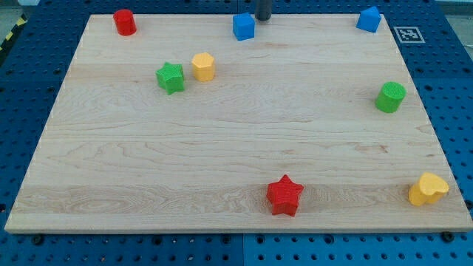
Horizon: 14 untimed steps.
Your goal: Push the blue cube to the yellow hexagon
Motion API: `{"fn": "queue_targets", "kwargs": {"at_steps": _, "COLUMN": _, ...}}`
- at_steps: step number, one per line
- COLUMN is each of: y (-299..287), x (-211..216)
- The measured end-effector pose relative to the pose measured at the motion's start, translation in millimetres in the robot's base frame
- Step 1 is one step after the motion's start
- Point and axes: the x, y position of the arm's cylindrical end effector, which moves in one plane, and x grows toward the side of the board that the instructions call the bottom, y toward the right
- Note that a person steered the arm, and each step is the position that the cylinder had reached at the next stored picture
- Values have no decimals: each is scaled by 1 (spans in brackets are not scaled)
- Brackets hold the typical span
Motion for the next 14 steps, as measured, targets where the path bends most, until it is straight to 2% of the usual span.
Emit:
{"fn": "queue_targets", "kwargs": {"at_steps": 2, "y": -50, "x": 0}}
{"fn": "queue_targets", "kwargs": {"at_steps": 4, "y": -27, "x": 4}}
{"fn": "queue_targets", "kwargs": {"at_steps": 9, "y": -29, "x": 57}}
{"fn": "queue_targets", "kwargs": {"at_steps": 14, "y": -46, "x": 82}}
